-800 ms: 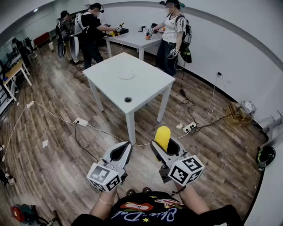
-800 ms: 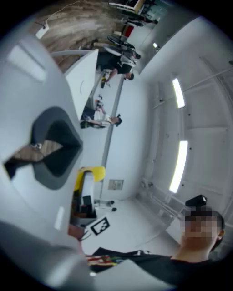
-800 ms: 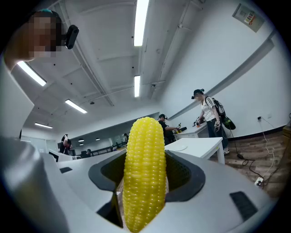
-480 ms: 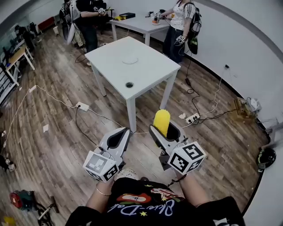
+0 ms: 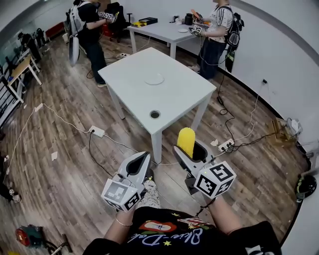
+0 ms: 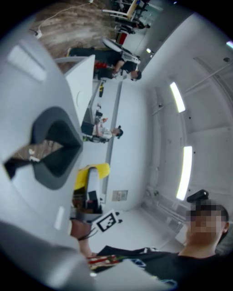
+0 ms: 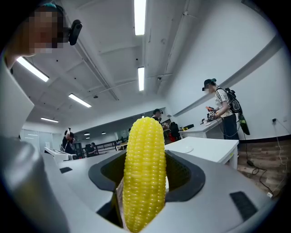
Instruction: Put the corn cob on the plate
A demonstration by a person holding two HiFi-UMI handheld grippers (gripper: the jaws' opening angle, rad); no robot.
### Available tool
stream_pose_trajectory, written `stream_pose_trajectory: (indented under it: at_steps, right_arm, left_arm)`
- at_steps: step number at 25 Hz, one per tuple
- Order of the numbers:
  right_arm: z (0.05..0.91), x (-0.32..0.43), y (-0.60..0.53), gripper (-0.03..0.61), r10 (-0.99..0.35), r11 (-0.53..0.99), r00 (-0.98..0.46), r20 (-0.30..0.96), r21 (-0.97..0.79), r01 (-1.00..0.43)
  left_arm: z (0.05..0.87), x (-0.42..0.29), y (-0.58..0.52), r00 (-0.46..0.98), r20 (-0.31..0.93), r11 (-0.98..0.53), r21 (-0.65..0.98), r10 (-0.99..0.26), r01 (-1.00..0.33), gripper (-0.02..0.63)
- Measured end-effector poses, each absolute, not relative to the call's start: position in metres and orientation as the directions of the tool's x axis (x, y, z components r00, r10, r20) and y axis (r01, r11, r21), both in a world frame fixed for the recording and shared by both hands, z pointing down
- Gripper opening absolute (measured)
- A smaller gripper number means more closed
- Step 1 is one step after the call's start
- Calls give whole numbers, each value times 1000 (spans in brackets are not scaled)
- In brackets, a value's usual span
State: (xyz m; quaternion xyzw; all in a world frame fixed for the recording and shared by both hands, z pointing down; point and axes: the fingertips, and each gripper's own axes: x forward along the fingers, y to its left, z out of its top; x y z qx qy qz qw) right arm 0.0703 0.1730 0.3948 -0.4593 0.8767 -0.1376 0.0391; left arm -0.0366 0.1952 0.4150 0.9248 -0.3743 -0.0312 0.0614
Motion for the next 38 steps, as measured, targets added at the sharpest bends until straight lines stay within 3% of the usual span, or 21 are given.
stream_pose_trajectory:
  at_steps: [11,25,38]
  right_arm:
    - [384,31,-61,262,-845,494,-531,60,-289,-820]
    - [413,50,-207,262,-846,433,-504,174,-329,-839]
    - [502,51,-386,262,-692,472,-551,467,-284,-834]
  left_arm:
    - [400,-70,-55,759,-37,-755,140,-650,-640,-12]
    - [412,-54,-193,739,17,-732,124,-674,-670,-12]
    - [419,-57,-259,661,51,-650,138,-749,-747,-12]
